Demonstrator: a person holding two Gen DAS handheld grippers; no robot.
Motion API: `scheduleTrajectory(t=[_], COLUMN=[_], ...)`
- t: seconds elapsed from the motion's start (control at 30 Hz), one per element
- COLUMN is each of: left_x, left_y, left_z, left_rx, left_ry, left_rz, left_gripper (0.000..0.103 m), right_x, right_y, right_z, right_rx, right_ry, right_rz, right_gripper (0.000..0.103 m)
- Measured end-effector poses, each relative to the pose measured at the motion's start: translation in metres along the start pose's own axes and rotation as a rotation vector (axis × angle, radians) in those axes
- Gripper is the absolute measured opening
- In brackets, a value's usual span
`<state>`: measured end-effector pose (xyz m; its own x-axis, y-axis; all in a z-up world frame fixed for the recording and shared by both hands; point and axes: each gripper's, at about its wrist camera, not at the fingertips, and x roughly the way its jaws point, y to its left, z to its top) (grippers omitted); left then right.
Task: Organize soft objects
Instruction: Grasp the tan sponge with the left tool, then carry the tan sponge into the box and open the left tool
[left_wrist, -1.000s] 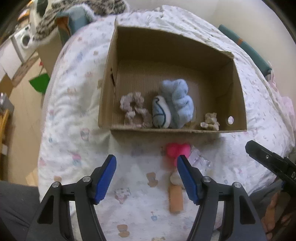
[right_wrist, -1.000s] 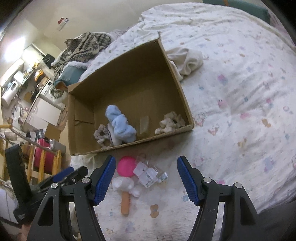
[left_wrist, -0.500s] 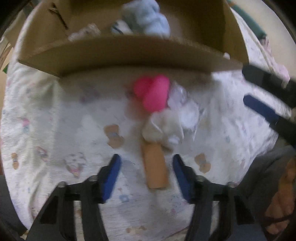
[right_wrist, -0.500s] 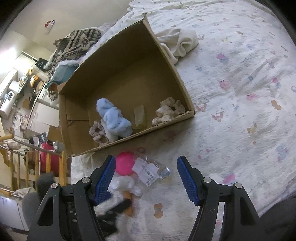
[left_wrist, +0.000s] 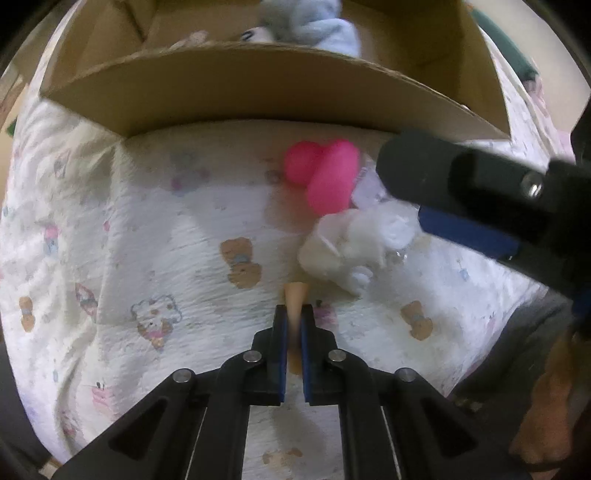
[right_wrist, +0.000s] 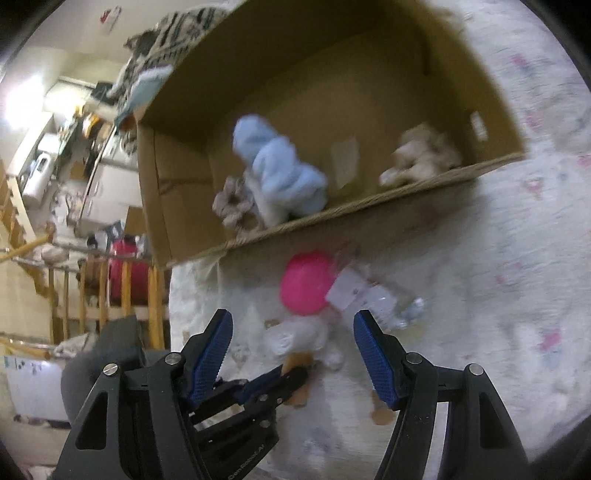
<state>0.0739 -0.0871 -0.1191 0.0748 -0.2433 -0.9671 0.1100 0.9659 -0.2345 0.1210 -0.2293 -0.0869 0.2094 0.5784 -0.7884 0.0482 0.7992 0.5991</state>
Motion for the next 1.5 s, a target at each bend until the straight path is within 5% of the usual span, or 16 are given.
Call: scheduleTrajectory(t=[0.2,0.3,0.47,1.5], left_x=[-0.005,-0.007,-0.010,-0.129], left_y=[0.005,0.006,0.008,0.047], left_z=[0.000,-0.002,0.000,-0.005], left_rx=[-0.007,-0.002,-0.002,-0.003], left_ry=[-0.023,-0.028,-0.028,-0.307], left_rz=[0.035,0.048,0.051,0.176], left_gripper=[0.006,0.006,0.006,0.005], right_x=[0.014,0.018,0.017,-0.081], right_y=[0.000,0.003,0.009,0.022], right_z=[-0.002,-0.004,-0.004,-0.019], right_rx=[-0.007,-0.030,-0.090,-0.158], right_ry=[0.031,0.047,0.033,-0.200], right_rz=[-0.048,-0.059,-0.096,-0.080], right_gripper=[0.063,0.048,0.008,0.008])
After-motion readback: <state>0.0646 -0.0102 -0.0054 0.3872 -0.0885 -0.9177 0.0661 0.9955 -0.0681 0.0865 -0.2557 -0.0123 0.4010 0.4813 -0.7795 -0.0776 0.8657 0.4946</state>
